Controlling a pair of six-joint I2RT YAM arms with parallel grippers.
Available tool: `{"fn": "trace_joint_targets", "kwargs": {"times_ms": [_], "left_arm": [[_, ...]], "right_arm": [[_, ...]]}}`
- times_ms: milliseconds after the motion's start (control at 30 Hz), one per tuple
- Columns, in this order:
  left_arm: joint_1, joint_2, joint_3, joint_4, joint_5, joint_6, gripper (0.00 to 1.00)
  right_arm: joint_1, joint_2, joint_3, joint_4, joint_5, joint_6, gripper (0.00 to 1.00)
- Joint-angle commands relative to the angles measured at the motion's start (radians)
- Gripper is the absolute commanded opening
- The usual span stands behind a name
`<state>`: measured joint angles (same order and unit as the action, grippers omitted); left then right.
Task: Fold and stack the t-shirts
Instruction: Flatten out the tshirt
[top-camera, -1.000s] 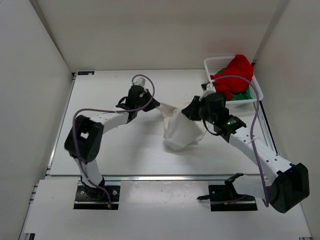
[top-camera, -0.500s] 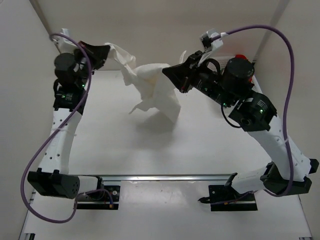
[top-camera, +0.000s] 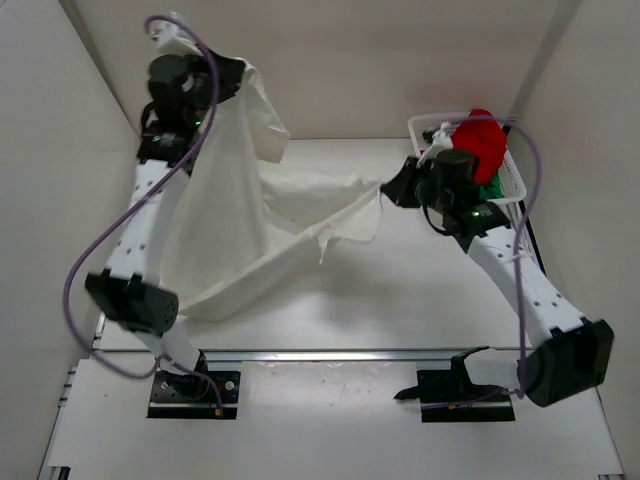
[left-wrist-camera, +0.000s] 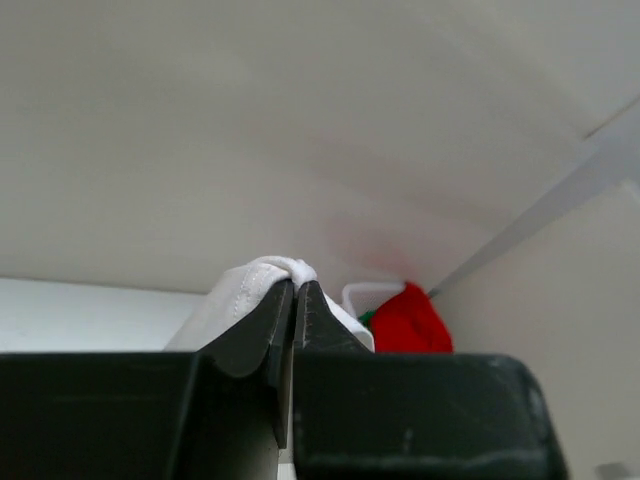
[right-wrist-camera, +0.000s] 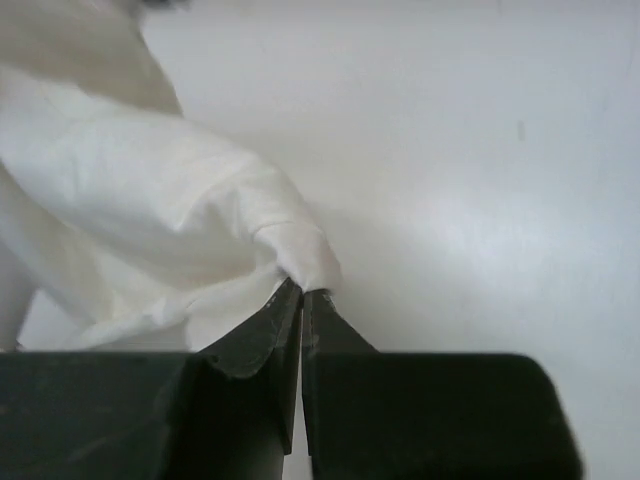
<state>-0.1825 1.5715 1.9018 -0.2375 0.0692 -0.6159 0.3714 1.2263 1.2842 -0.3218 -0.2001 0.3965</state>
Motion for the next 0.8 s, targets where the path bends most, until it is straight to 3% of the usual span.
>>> {"fn": "trace_joint_targets", "kwargs": {"times_ms": [0,67,133,200,267,300,367,500,633,767], "left_arm": [[-0.069,0.255,0.08,-0.106,-0.042,0.102,0.12],[-0.103,0.42,0.24,-0.193,-0.016,0.122,0.25],[-0.132,0.479,0.302,-0.259,-0.034,0.149,0.41],[-0.15,0.466,0.239,-0.267,-0.068,0.157,0.51],[-0.144,0.341,-0.033,-0.188,-0.057,0.139,0.59],[-0.138,0.302,-0.111,-0.133,-0.068,0.122,0.61],[-0.129,0.144,-0.409,-0.071,-0.122,0.111,0.62],[-0.088,-0.083,-0.784,0.003,-0.187,0.067,0.65],[-0.063,-0.188,-0.984,-0.049,-0.245,0.067,0.66],[0.001,-0.234,-1.124,-0.04,-0.258,0.025,0.74]], "right_arm": [[-0.067,0.038,-0.192,0.159,-0.091,0.087,0.0],[-0.121,0.108,-0.285,0.245,-0.11,0.105,0.0],[-0.19,0.187,-0.289,0.289,-0.146,0.14,0.0],[-0.209,0.271,-0.264,0.303,-0.156,0.146,0.0],[-0.201,0.349,-0.203,0.285,-0.119,0.13,0.0],[-0.201,0.367,-0.198,0.274,-0.11,0.131,0.01],[-0.192,0.368,-0.19,0.27,-0.055,0.12,0.0],[-0.2,0.361,-0.203,0.242,0.005,0.128,0.0],[-0.233,0.311,-0.299,0.254,0.024,0.154,0.0],[-0.258,0.248,-0.43,0.314,-0.018,0.205,0.0]]}}
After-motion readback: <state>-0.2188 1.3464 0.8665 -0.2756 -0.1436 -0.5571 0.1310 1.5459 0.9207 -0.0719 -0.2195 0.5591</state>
